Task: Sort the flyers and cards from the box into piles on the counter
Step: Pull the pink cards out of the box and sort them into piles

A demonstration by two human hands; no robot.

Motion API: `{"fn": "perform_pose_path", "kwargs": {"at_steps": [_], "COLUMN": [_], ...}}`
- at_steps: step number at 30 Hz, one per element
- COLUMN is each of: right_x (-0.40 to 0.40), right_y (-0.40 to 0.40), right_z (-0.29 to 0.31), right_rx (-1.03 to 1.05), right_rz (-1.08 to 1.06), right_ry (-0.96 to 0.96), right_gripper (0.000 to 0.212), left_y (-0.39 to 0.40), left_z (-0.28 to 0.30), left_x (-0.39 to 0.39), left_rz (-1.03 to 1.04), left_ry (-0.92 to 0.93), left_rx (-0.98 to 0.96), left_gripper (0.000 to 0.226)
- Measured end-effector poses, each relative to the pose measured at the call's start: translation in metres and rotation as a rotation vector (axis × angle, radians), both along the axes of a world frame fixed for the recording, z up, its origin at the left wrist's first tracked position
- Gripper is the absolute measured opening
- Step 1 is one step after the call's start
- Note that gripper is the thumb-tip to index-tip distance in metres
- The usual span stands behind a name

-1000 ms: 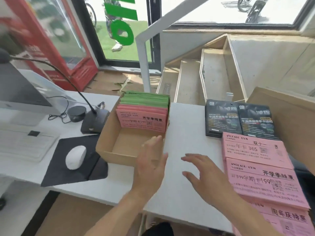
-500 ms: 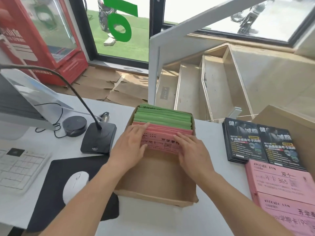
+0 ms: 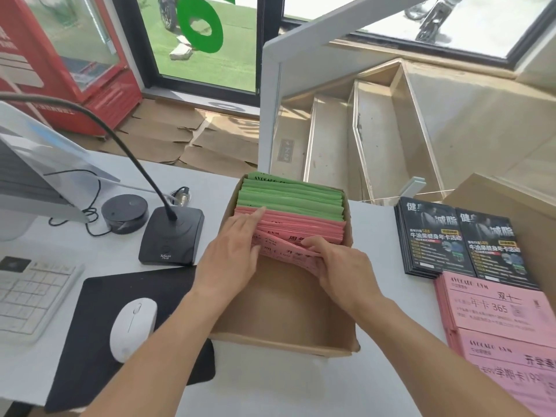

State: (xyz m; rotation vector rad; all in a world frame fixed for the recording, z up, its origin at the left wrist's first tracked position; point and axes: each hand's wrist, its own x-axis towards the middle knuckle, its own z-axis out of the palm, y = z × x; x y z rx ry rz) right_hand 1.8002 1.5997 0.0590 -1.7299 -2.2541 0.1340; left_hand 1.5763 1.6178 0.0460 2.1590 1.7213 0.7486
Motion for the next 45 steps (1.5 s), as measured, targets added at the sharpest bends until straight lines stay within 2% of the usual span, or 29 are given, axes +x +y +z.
{"fn": "perform_pose_path", "kwargs": {"at_steps": [4, 7, 10, 13, 16, 20, 24, 26, 32, 36, 38, 42, 45], "right_x": [0.003, 0.017, 0.034, 0.056, 0.093, 0.159, 0.233, 0.265, 0.33, 0.345, 0.349, 0.355, 0.364], "right_y": [-0.012, -0.022, -0.034, -0.054, -0.078, -0.13, -0.196, -0.227, -0.284, -0.295, -0.296, -0.302, -0.317], "right_z": [0.013, 0.024, 0.051, 0.084, 0.102, 0.104, 0.083, 0.065, 0.014, -0.013, -0.02, -0.027, -0.028], "right_rx": [0.107, 0.087, 0.024, -0.006, 0.039, 0.089, 0.001, -0.041, -0.275, -0.309, -0.286, -0.202, -0.283], "right_rz": [-0.027, -0.093, -0.111, -0.125, -0.201, -0.375, -0.594, -0.679, -0.756, -0.729, -0.702, -0.701, -0.745], "right_ry": [0.198, 0.403, 0.662, 0.871, 0.871, 0.899, 0.899, 0.893, 0.692, 0.545, 0.49, 0.48, 0.391], "right_gripper": [0.038, 0.036, 0.036, 0.04, 0.048, 0.06, 0.061, 0.063, 0.064, 0.064, 0.062, 0.055, 0.055], "left_y": [0.004, 0.001, -0.01, -0.031, -0.059, -0.104, -0.149, -0.171, -0.227, -0.246, -0.251, -0.264, -0.276], "left_z": [0.0, 0.008, 0.027, 0.055, 0.083, 0.087, 0.055, 0.039, -0.009, -0.026, -0.029, -0.036, -0.043], "left_x": [-0.003, 0.0, 0.006, 0.024, 0.065, 0.142, 0.22, 0.253, 0.321, 0.333, 0.337, 0.341, 0.338], "left_rz": [-0.014, 0.004, 0.137, 0.093, 0.023, -0.088, -0.219, -0.246, -0.21, -0.15, -0.107, -0.065, -0.059], "left_ry": [-0.022, -0.112, -0.379, -0.701, -0.709, -0.781, -0.722, -0.677, -0.557, -0.46, -0.431, -0.281, -0.2], "left_rx": [0.063, 0.175, 0.11, -0.017, 0.001, -0.068, -0.321, -0.475, -0.798, -0.846, -0.839, -0.747, -0.688], "left_gripper": [0.075, 0.058, 0.045, 0.043, 0.03, 0.038, 0.034, 0.025, 0.017, 0.026, 0.041, 0.088, 0.128]}}
